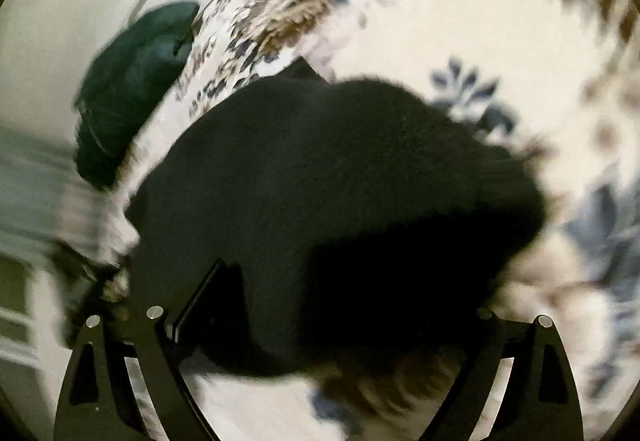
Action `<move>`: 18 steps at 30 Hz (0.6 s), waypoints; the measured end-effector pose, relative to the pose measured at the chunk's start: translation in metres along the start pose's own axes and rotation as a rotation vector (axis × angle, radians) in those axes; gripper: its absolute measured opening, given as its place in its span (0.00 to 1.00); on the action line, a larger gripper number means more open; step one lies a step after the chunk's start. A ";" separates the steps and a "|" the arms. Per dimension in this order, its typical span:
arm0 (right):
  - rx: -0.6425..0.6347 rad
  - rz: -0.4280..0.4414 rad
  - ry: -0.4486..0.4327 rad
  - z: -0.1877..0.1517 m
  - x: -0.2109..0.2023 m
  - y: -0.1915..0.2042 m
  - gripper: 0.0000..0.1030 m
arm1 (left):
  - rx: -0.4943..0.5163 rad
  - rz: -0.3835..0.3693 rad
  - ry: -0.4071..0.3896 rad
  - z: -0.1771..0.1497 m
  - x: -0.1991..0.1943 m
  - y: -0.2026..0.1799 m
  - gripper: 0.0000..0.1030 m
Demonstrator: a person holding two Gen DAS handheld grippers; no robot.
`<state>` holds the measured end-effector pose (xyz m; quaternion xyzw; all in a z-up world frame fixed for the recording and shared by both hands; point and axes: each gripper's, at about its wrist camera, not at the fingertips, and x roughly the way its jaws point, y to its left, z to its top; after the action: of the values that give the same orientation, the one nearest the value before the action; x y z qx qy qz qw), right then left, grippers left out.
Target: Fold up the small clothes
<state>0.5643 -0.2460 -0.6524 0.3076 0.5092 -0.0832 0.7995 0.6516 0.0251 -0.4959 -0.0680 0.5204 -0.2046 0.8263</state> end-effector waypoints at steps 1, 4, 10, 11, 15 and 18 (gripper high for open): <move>-0.063 -0.063 -0.018 -0.018 -0.020 -0.024 1.00 | 0.031 0.056 -0.029 -0.007 -0.015 -0.010 0.77; -0.205 -0.224 -0.104 -0.028 -0.065 -0.002 1.00 | 0.057 0.121 -0.069 -0.035 -0.059 -0.037 0.84; -0.310 -0.323 -0.188 -0.049 -0.163 0.034 1.00 | 0.056 0.163 -0.098 -0.068 -0.120 -0.090 0.96; -0.319 -0.324 -0.192 -0.049 -0.173 0.037 1.00 | 0.063 0.187 -0.108 -0.070 -0.126 -0.100 0.96; -0.342 -0.300 -0.231 -0.067 -0.246 0.048 1.00 | 0.076 0.255 -0.146 -0.084 -0.178 -0.131 0.96; -0.353 -0.287 -0.264 -0.082 -0.305 0.054 1.00 | 0.075 0.256 -0.165 -0.095 -0.212 -0.146 0.96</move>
<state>0.3834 -0.2108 -0.3907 0.0742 0.4455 -0.1450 0.8803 0.4490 -0.0110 -0.3142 0.0132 0.4470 -0.1104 0.8876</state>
